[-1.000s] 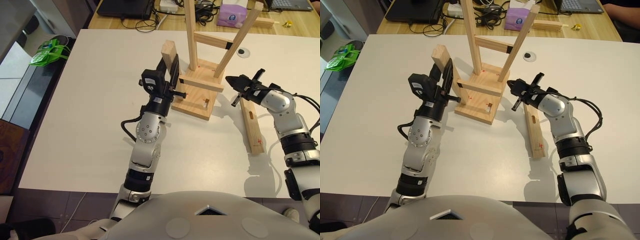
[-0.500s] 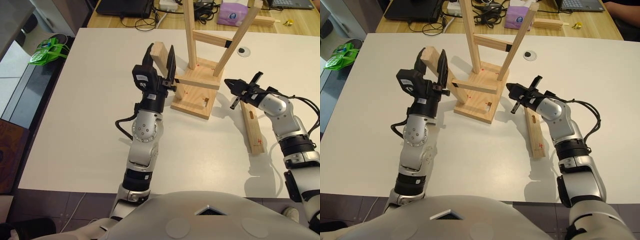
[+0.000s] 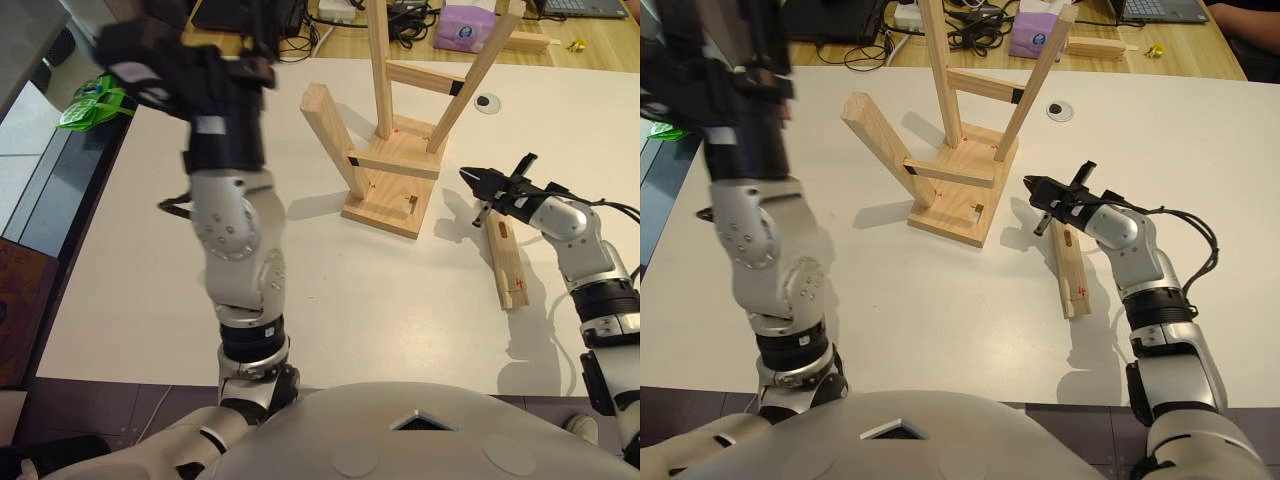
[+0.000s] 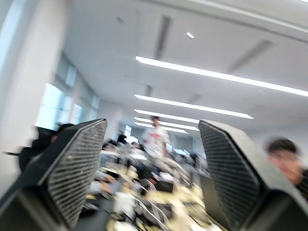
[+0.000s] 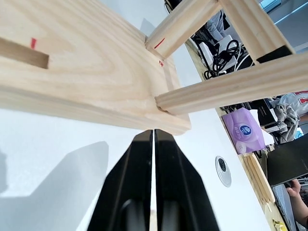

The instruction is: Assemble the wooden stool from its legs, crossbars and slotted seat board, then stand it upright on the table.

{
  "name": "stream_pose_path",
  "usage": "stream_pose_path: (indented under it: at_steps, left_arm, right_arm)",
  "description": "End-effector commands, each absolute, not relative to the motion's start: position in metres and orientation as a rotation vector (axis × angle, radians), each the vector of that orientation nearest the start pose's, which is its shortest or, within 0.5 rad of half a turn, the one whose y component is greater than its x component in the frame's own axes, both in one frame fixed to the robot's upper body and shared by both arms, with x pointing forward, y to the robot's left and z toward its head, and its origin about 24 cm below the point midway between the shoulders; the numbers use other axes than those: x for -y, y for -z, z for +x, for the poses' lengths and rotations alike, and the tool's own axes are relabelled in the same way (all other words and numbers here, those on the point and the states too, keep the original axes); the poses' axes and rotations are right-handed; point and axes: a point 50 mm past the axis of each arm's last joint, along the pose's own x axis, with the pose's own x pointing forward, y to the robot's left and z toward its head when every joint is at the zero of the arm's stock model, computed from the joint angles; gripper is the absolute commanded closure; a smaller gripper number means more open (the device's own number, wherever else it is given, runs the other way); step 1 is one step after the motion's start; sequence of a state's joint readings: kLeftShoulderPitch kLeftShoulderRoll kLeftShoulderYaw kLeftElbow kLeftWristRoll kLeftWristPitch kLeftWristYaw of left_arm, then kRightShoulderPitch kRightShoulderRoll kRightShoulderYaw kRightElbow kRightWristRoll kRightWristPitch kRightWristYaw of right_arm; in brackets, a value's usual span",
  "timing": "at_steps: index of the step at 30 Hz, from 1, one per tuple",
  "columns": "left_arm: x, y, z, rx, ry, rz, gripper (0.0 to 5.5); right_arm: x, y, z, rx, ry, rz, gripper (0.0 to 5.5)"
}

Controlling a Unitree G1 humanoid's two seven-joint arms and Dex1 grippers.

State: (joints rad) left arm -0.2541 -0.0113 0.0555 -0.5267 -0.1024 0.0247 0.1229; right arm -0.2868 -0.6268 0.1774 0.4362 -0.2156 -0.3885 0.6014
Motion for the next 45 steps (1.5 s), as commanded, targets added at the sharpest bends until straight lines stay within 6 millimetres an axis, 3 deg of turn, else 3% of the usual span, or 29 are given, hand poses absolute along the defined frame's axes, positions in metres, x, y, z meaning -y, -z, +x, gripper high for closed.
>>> stream_pose_path:
  at_steps: [1,3,6,8,10,13,17,24,32,34,38,42,45]
  left_arm:
    - [-0.195,-0.168,0.246,0.542,-0.323,-0.128,1.96]
    - [-0.204,-0.13,0.247,0.359,-0.371,-0.097,1.96]
    - [-0.189,-0.045,0.247,-0.06,-0.252,0.018,1.96]
    - [-0.171,-0.019,0.245,-0.175,-0.145,0.059,1.96]
    - [-0.146,-0.006,0.246,-0.248,0.001,0.074,1.96]
    - [-0.117,0.008,0.24,-0.315,0.17,0.152,1.96]
    - [-0.091,0.014,0.224,-0.371,0.35,0.149,1.96]
    - [-0.079,0.008,0.218,-0.384,0.413,0.138,1.96]
    - [-0.099,-0.009,0.21,-0.322,0.351,0.094,1.96]
    - [-0.101,-0.014,0.21,-0.297,0.35,0.087,1.96]
    - [-0.099,-0.024,0.213,-0.24,0.343,0.064,1.96]
    - [-0.098,-0.025,0.211,-0.228,0.346,0.069,1.96]
    - [-0.1,-0.03,0.212,-0.203,0.345,0.073,1.96]
  right_arm:
    - [0.241,-0.073,0.277,-0.085,-0.769,-0.902,4.59]
    - [0.246,-0.084,0.278,-0.063,-0.729,-0.891,4.2]
    - [0.256,-0.108,0.283,-0.014,-0.638,-0.828,4.05]
    - [0.261,-0.115,0.277,-0.045,-0.665,-0.801,4.05]
    - [0.267,-0.116,0.266,-0.107,-0.731,-0.813,4.05]
    - [0.273,-0.117,0.254,-0.207,-0.812,-0.81,3.6]
    - [0.277,-0.114,0.253,-0.297,-0.758,-0.741,2.92]
    - [0.294,-0.105,0.257,-0.439,-0.595,-0.65,1.88]
    - [0.272,-0.072,0.233,-0.644,-0.458,-0.225,1.88]
    - [0.273,-0.068,0.23,-0.688,-0.403,-0.178,1.88]
    - [0.291,-0.048,0.216,-0.828,-0.247,-0.164,1.88]
    - [0.288,-0.03,0.194,-0.954,-0.275,-0.033,1.88]
    - [0.282,-0.027,0.191,-0.964,-0.29,0.013,1.88]
